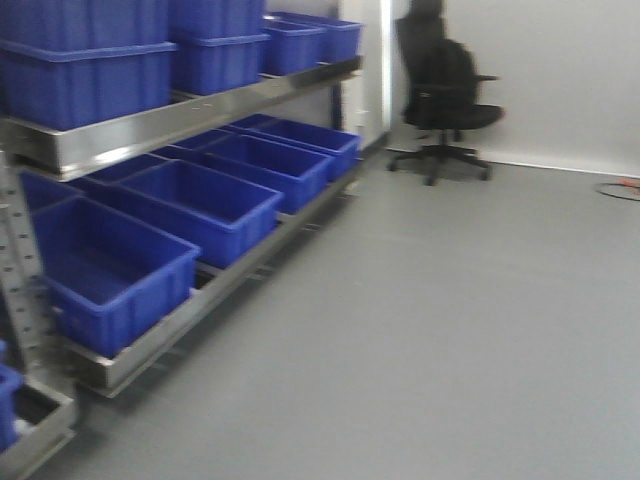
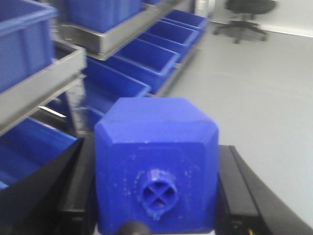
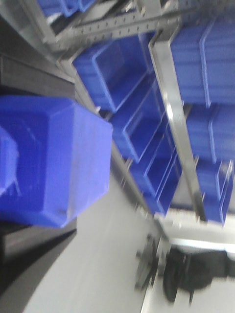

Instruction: Pick and sort blue part to right shelf

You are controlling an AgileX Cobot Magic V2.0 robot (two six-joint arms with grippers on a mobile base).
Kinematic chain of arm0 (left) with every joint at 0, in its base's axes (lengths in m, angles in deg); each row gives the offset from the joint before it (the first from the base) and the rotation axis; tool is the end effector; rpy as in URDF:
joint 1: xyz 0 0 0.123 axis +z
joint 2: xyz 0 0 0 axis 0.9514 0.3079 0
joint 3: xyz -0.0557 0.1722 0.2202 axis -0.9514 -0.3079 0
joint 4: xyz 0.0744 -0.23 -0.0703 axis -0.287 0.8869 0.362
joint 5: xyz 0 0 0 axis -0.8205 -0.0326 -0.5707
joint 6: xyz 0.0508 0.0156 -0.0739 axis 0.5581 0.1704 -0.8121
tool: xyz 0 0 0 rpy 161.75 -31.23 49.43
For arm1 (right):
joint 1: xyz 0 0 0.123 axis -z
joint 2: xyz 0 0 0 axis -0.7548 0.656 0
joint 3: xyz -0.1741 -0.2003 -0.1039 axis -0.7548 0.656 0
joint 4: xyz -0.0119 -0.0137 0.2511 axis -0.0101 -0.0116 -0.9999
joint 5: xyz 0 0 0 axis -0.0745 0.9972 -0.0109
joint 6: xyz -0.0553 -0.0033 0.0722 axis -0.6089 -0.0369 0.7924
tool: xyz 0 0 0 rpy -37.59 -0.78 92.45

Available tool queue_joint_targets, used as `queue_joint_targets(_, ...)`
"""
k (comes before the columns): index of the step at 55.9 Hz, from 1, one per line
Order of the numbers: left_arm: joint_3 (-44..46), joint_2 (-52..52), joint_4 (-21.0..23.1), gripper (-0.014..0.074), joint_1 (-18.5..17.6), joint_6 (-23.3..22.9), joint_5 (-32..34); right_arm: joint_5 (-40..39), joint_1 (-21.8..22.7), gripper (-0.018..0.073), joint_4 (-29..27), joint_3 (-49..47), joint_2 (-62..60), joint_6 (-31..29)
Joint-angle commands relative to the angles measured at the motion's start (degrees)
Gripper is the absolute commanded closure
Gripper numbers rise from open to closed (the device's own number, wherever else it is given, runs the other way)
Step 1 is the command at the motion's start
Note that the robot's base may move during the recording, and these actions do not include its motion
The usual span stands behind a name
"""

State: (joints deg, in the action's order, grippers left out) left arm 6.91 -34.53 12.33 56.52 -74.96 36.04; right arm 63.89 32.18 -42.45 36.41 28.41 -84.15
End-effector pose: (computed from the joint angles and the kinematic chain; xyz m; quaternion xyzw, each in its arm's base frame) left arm 0.0442 0.0118 0.2887 0.0036 0.7822 -0.0017 0.6231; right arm 0.0269 0.0065 0.2788 -0.0895 0.7098 0.1051 0.6907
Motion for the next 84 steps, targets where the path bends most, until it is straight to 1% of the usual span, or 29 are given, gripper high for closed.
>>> queue_joint_targets(1, 1.73, 0.69, -1.06, 0.0265, -0.32, -0.52, 4.47, -5.87, 0.22, 0.0351, 0.45, -1.74, -0.79, -0.67)
queue_joint_targets(84, 1.73, 0.69, -1.06, 0.0265, -0.32, -0.52, 4.37, -5.87, 0.22, 0.0351, 0.45, -1.74, -0.79, -0.67)
